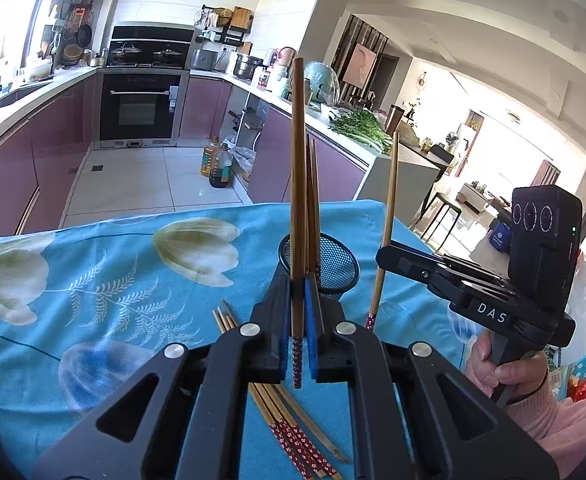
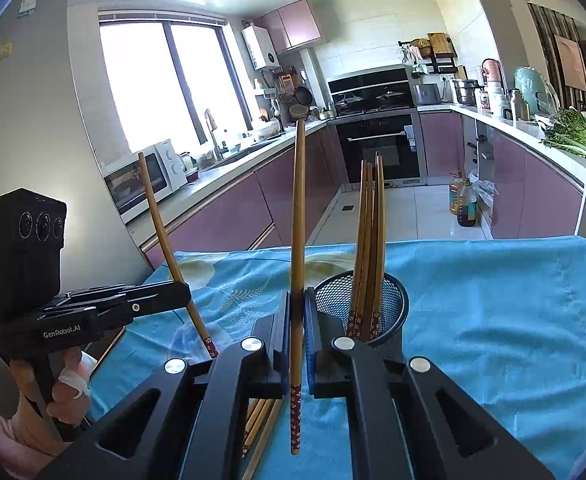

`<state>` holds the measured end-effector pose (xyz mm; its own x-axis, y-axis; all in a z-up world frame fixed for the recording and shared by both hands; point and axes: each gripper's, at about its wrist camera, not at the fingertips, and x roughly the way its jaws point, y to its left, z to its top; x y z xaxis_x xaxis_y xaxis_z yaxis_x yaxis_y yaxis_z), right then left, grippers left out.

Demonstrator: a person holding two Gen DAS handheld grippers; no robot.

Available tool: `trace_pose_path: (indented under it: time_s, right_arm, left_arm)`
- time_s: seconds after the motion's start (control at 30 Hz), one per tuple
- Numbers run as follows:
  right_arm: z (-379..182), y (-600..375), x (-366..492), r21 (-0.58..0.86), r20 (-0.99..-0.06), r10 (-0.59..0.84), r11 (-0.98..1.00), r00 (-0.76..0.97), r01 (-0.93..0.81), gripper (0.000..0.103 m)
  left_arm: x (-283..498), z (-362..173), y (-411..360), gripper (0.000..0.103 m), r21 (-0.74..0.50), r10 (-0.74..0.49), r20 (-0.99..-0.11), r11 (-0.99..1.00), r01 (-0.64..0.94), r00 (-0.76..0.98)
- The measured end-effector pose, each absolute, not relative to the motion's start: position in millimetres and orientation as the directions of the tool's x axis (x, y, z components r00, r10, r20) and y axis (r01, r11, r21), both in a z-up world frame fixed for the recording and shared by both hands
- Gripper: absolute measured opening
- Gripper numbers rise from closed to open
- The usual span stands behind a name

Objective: Organize utensils
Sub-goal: 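Lift both held chopsticks upright and carry them toward the mesh cup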

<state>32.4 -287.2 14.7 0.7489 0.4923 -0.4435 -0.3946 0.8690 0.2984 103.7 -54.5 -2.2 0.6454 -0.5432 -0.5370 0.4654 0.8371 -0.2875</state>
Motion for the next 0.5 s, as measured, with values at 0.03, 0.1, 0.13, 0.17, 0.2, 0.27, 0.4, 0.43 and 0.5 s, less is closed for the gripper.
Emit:
trace_pose_path:
  time_s: [0.03, 0.1, 0.13, 0.17, 0.2, 0.27, 0.4, 0.43, 0.5]
  right_arm:
    - [15, -288, 32, 0.298, -0.442, 0.492, 0.869, 0.750, -0.395, 0.006]
    - [16, -288, 33, 0.299, -0.437, 0.493, 0.869, 0.752, -0.395, 0.006]
    - [16, -289, 33, 0.297, -0.436, 0.492, 0.869, 0.754, -0.395, 0.006]
    - [17, -288, 33, 0.296, -0.435, 0.491, 0.870, 0.755, -0.395, 0.006]
    - [18, -287, 33, 0.295, -0.433, 0.490, 0.870, 0.757, -0.395, 0.006]
    - [19, -287, 34, 0.292, -0.430, 0.488, 0.871, 0.759, -0.395, 0.006]
    - [21, -286, 37, 0.289, -0.425, 0.484, 0.873, 0.764, -0.393, 0.006]
    - [22, -286, 38, 0.288, -0.424, 0.484, 0.873, 0.765, -0.392, 0.006]
    - [22, -286, 39, 0.290, -0.423, 0.485, 0.873, 0.766, -0.393, 0.006]
  left_arm:
    - [104, -1, -55, 0.008, -0.289, -0.546, -0.535, 0.835, 0.468, 0.645]
    - [105, 1, -57, 0.008, -0.288, -0.550, -0.532, 0.832, 0.474, 0.644]
    - [106, 2, -59, 0.008, -0.286, -0.552, -0.530, 0.831, 0.477, 0.644]
    - [107, 3, -60, 0.008, -0.285, -0.553, -0.529, 0.831, 0.479, 0.644]
    - [108, 3, -61, 0.008, -0.284, -0.554, -0.528, 0.829, 0.481, 0.643]
    - [109, 5, -62, 0.008, -0.284, -0.557, -0.526, 0.827, 0.485, 0.643]
    - [113, 6, -65, 0.008, -0.285, -0.564, -0.521, 0.823, 0.492, 0.641]
    - [113, 6, -66, 0.008, -0.284, -0.565, -0.519, 0.822, 0.494, 0.641]
    - [114, 8, -67, 0.008, -0.282, -0.566, -0.517, 0.821, 0.497, 0.642]
